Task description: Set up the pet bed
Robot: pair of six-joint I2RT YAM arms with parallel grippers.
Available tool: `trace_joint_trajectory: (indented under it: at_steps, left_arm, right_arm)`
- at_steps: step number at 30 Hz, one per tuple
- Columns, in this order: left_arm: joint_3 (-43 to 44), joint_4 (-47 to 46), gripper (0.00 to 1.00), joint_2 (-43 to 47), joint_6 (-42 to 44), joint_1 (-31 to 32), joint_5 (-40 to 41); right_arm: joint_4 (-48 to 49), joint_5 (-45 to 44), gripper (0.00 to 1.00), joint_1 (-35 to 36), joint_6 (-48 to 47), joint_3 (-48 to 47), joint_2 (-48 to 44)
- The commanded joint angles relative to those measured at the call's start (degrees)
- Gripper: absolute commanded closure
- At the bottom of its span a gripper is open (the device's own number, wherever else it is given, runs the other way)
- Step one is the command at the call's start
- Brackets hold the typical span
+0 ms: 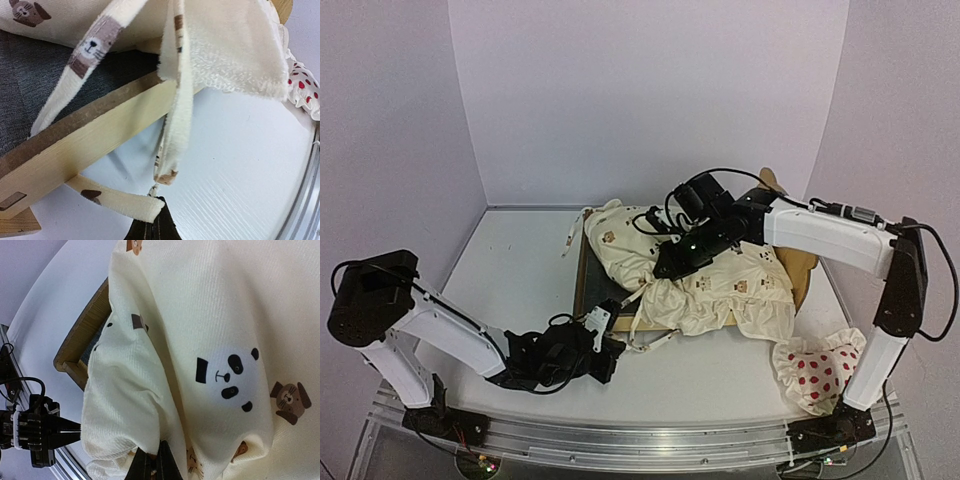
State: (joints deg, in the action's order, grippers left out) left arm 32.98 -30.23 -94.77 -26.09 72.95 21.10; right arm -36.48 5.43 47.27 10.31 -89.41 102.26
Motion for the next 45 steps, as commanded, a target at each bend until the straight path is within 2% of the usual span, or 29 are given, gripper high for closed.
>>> trace_joint_trajectory:
  at_steps: [1,5,10,20,26,31,38,41,45]
  left_arm:
    - [0.89,7.98,1.0,5.6,-1.65,-0.08,-7.66]
    - [0.82,12.01,1.0,7.07,-2.51,0.44,-12.06]
    - [0.86,18.62,1.0,10.07,-5.14,0.87,-13.08]
    - [-2.93,28.62,1.0,22.46,-10.87,0.84,-14.26]
    - [-4.93,33.69,1.0,30.06,-13.74,0.88,-17.59]
    - [-4.62,37.99,1.0,35.32,-15.35,0.82,-19.85]
    - [-3.9,42.73,1.0,39.46,-16.61,0.88,-24.13]
    - [-2.99,44.26,1.0,41.15,-16.49,0.87,-25.53]
    - [1.4,49.73,1.0,42.08,-15.54,0.88,-26.77]
  right_arm:
    - [-0.26,3.97,0.95,-0.46,2.34,-3.83,2.83]
    - [-0.22,7.3,0.95,-0.43,4.38,-6.29,5.25]
    - [-0.17,10.95,0.96,0.26,7.01,-10.52,8.56]
    - [-0.26,10.14,0.93,3.42,9.59,-18.44,16.92]
    - [-0.39,10.62,0.77,4.92,10.62,-22.7,19.81]
    - [-1.33,11.61,0.59,5.72,11.04,-26.44,19.98]
    - [-4.15,8.4,0.36,5.78,9.19,-24.89,13.25]
    - [-4.21,7.27,0.31,5.81,8.8,-21.09,9.29]
    - [-4.12,7.01,0.31,5.89,8.51,-13.75,4.21]
